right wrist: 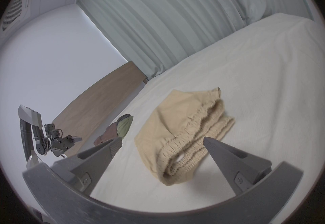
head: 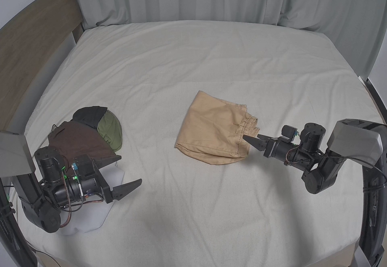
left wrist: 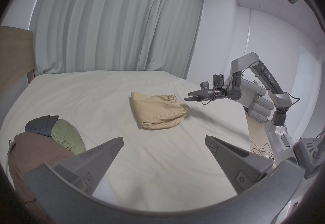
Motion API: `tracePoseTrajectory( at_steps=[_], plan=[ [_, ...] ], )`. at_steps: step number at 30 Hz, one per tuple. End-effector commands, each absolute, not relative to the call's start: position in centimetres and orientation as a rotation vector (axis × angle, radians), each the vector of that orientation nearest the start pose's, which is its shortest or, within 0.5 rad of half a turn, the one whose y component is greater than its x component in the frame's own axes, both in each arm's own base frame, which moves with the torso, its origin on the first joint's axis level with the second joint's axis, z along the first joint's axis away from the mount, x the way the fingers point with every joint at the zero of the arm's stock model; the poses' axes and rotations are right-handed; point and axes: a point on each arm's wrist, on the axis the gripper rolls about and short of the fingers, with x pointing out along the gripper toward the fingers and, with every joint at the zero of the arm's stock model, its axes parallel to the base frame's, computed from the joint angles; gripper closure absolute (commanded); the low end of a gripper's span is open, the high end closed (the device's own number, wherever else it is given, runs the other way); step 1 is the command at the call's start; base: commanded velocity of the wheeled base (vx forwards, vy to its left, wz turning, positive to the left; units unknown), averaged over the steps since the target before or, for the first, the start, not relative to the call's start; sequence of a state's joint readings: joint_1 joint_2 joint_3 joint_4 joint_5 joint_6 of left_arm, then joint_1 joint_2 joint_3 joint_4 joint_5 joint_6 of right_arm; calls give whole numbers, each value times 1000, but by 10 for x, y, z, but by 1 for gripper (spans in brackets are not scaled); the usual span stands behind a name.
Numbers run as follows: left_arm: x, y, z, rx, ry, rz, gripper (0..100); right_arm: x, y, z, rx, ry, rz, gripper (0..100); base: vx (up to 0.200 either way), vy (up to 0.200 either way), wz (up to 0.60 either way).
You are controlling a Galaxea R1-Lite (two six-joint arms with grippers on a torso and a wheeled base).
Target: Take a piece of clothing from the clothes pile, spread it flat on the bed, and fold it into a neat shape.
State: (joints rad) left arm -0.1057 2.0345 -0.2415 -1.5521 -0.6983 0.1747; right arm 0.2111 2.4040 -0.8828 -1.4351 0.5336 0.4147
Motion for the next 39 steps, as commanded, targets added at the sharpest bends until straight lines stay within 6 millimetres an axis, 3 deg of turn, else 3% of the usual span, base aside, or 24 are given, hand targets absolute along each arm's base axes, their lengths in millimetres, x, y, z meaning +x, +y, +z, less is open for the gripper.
tracePoseTrajectory(
  at_steps=[1,5,11,21,25,28,30,31,33,34,35,36,39],
  plan=[
    [260,-42,61,95,157,-817,0,389,100,43,401,198,737,0,0,0,0],
    [261,-42,61,96,155,-817,0,389,118,35,400,217,778,0,0,0,0],
    [261,-42,60,95,157,-817,0,402,135,6,402,247,802,0,0,0,0],
    [261,-42,60,95,157,-817,0,414,139,-35,406,284,768,0,0,0,0],
    [261,-42,61,96,154,-817,0,413,141,-34,405,281,763,0,0,0,0],
    [262,-42,61,97,151,-817,0,412,144,-18,401,234,768,0,0,0,0],
    [258,-46,67,103,132,-834,0,407,143,20,394,153,785,0,0,0,0],
    [251,-56,79,114,89,-874,0,398,142,42,393,123,793,0,0,0,0],
    [239,-71,94,121,37,-935,0,383,138,70,384,82,788,0,0,0,0],
    [239,-71,94,121,37,-935,0,383,138,70,384,82,788,0,0,0,0],
    [225,-83,105,132,-8,-988,0,364,131,98,348,28,776,0,0,0,0],
    [220,-87,112,138,-38,-1007,0,352,126,112,318,-7,766,0,0,0,0],
    [201,-88,139,153,-153,-1010,0,303,108,140,229,-88,744,0,0,0,0]
  ],
)
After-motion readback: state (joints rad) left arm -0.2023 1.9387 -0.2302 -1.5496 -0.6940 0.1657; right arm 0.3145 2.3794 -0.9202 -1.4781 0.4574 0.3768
